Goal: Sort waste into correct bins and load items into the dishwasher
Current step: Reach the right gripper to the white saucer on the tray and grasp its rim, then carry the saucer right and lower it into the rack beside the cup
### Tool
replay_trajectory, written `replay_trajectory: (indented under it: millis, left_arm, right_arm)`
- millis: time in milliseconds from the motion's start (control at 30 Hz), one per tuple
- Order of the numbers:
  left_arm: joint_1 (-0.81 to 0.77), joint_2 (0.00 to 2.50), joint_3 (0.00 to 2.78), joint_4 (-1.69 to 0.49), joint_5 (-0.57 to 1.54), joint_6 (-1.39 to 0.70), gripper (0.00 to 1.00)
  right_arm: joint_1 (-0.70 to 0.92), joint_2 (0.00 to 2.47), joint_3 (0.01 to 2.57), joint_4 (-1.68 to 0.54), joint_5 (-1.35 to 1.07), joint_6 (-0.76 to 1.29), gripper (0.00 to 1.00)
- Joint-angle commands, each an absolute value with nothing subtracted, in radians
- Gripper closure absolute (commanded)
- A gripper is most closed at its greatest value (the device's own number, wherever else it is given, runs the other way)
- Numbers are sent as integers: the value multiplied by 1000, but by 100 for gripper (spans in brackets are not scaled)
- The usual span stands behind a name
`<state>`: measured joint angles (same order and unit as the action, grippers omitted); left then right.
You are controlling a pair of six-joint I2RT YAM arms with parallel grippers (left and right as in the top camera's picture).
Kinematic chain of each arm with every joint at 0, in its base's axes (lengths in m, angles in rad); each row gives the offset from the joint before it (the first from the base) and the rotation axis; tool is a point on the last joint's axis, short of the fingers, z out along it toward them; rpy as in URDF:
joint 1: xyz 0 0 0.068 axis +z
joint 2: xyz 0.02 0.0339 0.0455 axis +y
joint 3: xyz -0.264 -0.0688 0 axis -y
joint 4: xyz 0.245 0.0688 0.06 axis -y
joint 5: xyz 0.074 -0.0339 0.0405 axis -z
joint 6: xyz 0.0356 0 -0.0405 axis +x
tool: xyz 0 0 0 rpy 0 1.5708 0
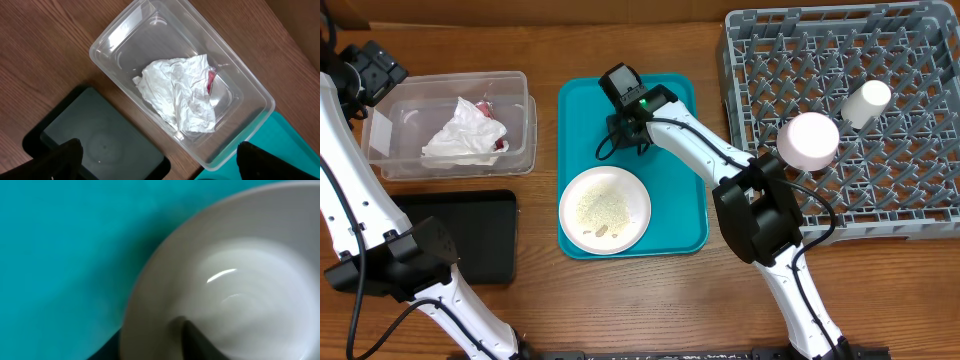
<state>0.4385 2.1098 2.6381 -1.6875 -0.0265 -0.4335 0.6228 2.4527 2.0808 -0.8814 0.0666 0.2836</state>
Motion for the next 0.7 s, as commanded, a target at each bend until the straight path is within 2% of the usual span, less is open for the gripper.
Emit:
replay_trajectory:
  millis: [0,267,667]
  left_arm:
    - [433,2115,2638,-1689,-33,-415,0]
    - [433,2115,2638,-1689,-33,-415,0]
    - [433,2115,2638,-1689,-33,-415,0]
  right_arm:
    - [629,2440,2147,-920,76,289,75]
    - [629,2416,2282,-1055,40,316,85]
    - [629,2421,2225,-1050,64,307,80]
